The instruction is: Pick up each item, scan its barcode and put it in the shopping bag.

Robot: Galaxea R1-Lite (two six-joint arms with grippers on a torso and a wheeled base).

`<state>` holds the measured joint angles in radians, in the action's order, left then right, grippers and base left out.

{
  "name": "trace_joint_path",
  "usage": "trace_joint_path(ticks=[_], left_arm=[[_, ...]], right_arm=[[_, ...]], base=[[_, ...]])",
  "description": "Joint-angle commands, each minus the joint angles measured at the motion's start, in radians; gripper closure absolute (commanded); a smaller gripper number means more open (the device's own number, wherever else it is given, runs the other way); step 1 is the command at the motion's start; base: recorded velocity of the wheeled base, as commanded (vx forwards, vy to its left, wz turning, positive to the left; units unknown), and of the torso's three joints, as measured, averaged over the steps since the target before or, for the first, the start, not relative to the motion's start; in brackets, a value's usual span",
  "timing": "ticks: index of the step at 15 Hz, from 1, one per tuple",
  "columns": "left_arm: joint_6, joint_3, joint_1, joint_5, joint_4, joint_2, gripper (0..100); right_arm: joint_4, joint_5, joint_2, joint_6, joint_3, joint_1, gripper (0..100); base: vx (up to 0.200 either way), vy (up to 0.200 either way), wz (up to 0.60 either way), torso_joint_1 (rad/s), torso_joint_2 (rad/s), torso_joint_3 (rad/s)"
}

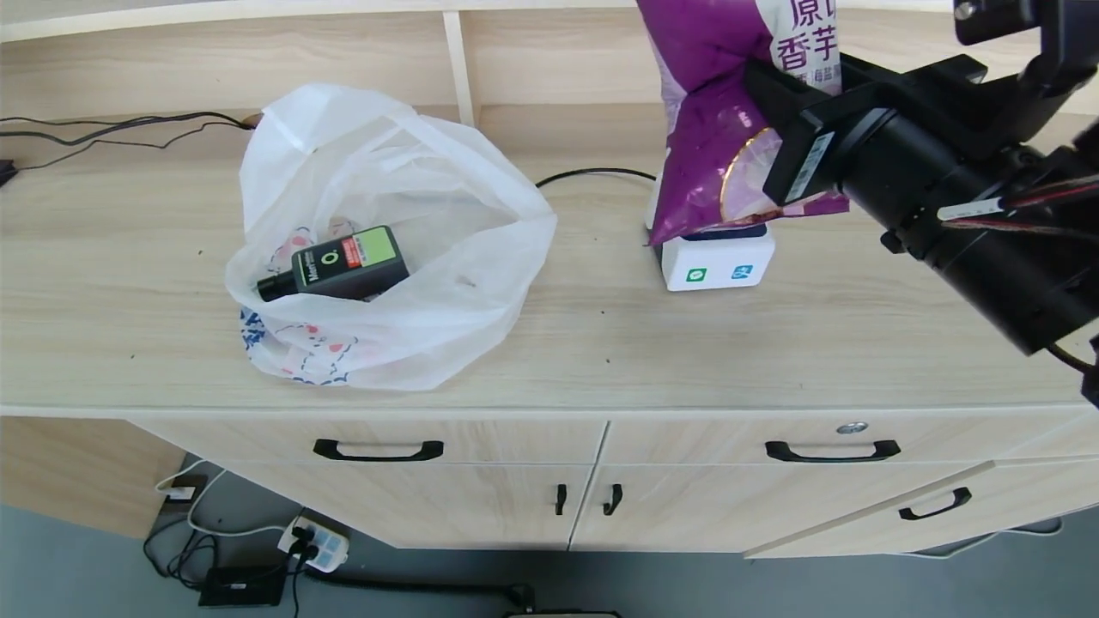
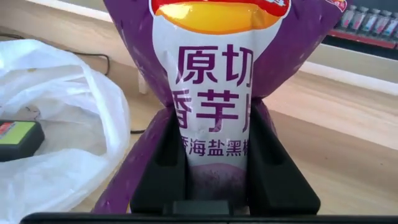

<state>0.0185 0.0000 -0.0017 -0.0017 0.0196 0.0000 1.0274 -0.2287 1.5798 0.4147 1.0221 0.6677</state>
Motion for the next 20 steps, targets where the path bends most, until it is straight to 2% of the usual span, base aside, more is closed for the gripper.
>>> trace_joint_path(ticks=[1,6,9,11,13,16,19,20], left_arm=[[0.0,0.0,0.0,0.0,0.0,0.002,0],[0.0,0.0,0.0,0.0,0.0,0.002,0],[-0.002,0.0,0.0,0.0,0.002,0.002,0],[0.0,0.0,0.0,0.0,0.002,0.002,0],[-0.003,0.0,0.0,0.002,0.008,0.002,0],[-0.006,0.0,0.0,0.002,0.01,0.002,0],[-0.006,0.0,0.0,0.002,0.01,0.002,0],[-0.006,0.0,0.0,0.002,0.01,0.002,0]], right_arm=[[-0.003,-0.004,-0.03,0.003,-0.004,0.006,100],[-0.004,-0.054,-0.024,-0.005,-0.048,0.036,100],[-0.009,-0.066,0.023,-0.03,-0.013,0.035,100],[0.0,-0.073,0.068,-0.08,0.012,0.033,100],[0.017,-0.116,0.071,-0.186,-0.037,0.006,100],[0.023,-0.118,0.106,-0.223,-0.037,-0.049,100],[0.082,-0.119,0.187,-0.278,-0.01,-0.049,100],[0.114,-0.119,0.233,-0.261,0.059,-0.065,100]], base=[[0.0,0.0,0.6,0.08,-0.17,-0.066],[0.0,0.0,0.6,0.082,-0.15,-0.072],[0.0,0.0,0.6,0.08,-0.15,-0.072],[0.0,0.0,0.0,0.078,-0.14,-0.071],[0.0,0.0,0.0,0.04,-0.07,-0.038],[0.0,0.0,0.0,0.0,0.0,0.0],[0.0,0.0,0.0,0.0,0.0,0.0],[0.0,0.0,0.0,0.0,0.0,0.0]])
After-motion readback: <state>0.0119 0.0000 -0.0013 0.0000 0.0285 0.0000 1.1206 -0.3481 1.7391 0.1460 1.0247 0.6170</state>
